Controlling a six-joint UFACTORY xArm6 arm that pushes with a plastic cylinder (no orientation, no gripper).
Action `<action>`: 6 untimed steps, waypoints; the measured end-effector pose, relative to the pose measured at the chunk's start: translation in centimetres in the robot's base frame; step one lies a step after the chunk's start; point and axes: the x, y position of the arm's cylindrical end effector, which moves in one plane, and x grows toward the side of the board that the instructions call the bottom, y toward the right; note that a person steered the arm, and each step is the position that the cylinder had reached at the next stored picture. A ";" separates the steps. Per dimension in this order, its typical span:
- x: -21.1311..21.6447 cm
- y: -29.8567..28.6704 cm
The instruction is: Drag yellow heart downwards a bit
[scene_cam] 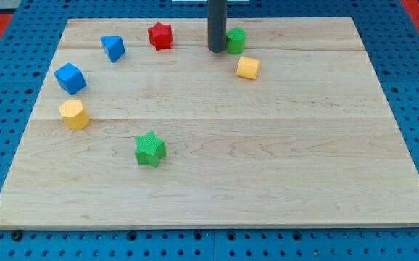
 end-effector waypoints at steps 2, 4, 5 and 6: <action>-0.3 -1.9; 2.9 3.7; 6.7 3.8; 9.3 4.6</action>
